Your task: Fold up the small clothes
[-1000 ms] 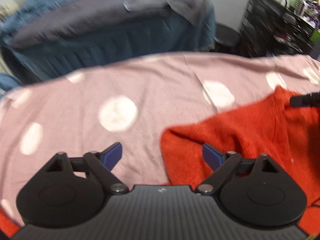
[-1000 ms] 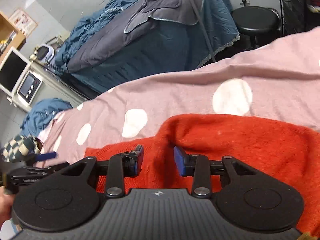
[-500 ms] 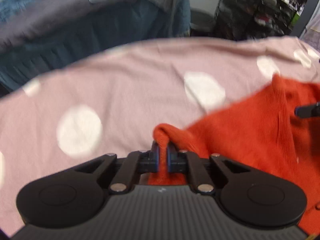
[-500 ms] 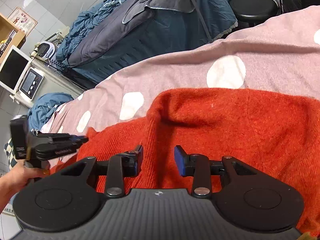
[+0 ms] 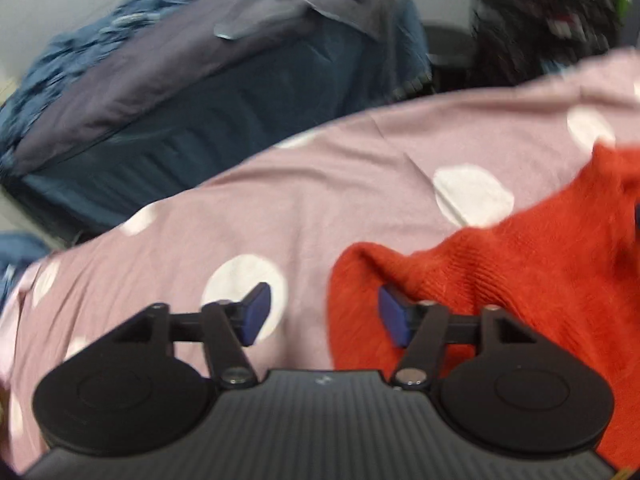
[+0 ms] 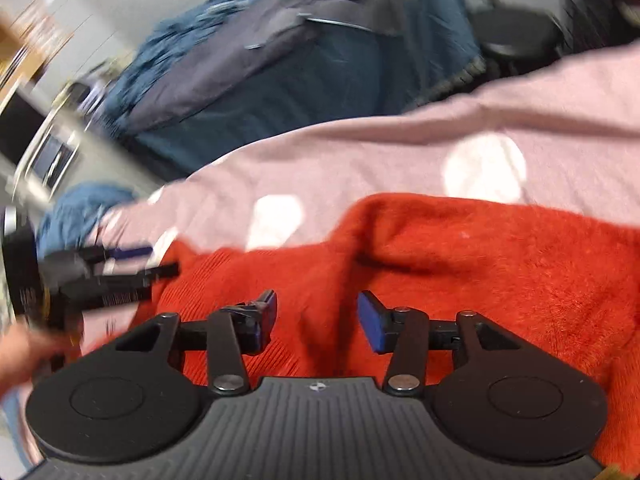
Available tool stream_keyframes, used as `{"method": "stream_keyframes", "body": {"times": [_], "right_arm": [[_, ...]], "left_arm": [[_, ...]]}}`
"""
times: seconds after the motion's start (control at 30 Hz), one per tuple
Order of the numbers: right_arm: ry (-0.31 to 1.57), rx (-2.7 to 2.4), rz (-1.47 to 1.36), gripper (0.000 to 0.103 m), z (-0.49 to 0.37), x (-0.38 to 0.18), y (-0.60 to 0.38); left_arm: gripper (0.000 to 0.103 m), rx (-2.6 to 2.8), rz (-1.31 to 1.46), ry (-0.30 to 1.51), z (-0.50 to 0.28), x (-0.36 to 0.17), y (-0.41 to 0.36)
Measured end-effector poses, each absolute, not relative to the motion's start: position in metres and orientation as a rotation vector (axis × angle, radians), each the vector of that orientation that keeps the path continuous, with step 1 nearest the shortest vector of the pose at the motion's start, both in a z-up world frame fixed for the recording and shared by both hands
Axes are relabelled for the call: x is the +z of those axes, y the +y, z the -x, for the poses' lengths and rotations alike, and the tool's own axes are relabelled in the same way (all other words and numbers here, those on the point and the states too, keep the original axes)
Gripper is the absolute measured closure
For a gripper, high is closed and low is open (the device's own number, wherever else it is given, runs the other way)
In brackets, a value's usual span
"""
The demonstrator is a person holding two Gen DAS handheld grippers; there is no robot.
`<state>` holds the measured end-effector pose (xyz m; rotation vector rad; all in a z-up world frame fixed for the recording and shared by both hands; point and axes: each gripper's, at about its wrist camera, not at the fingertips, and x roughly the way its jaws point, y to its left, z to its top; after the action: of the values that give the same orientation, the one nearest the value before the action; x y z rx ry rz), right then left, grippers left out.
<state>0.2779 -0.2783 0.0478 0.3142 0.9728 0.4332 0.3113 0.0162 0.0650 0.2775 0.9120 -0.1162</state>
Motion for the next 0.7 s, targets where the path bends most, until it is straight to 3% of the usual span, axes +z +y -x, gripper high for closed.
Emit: {"method": "stream_keyframes", "body": {"times": [0.13,0.27,0.33,0.37,0.53,0.6,0.63,0.7], "right_arm": [[0.89,0.616,0.025,0.025,-0.225,0.058,-0.244],[0.821,0.71,0.303,0.034,-0.186,0.046,-0.211],[0.842,0.686,0.358,0.037,-0.184,0.035,-0.2],[0.856,0.678,0.372,0.045,-0.187,0.031,-0.196],[0.844,0.61,0.47,0.052,-0.197,0.021,-0.182],[0.823,0.595,0.505,0.059,-0.196,0.023,-0.179],[0.815,0.586,0.518,0.069,-0.195,0.024,-0.177],[0.805,0.586,0.571,0.07,-0.193,0.02,-0.173]], "left_arm": [[0.037,-0.133,-0.13,0.863,-0.261,0.094,0.035],[0.037,-0.204,-0.131,0.896,-0.222,0.09,0.018],[0.037,-0.217,-0.14,0.922,-0.209,0.078,0.005],[0.037,-0.212,-0.142,0.929,-0.204,0.072,0.0],[0.037,-0.167,-0.117,0.927,-0.191,0.064,-0.013],[0.038,-0.15,-0.124,0.92,-0.191,0.068,-0.014],[0.039,-0.139,-0.118,0.915,-0.189,0.072,-0.014],[0.041,-0.142,-0.074,0.894,-0.184,0.082,-0.014]]}}
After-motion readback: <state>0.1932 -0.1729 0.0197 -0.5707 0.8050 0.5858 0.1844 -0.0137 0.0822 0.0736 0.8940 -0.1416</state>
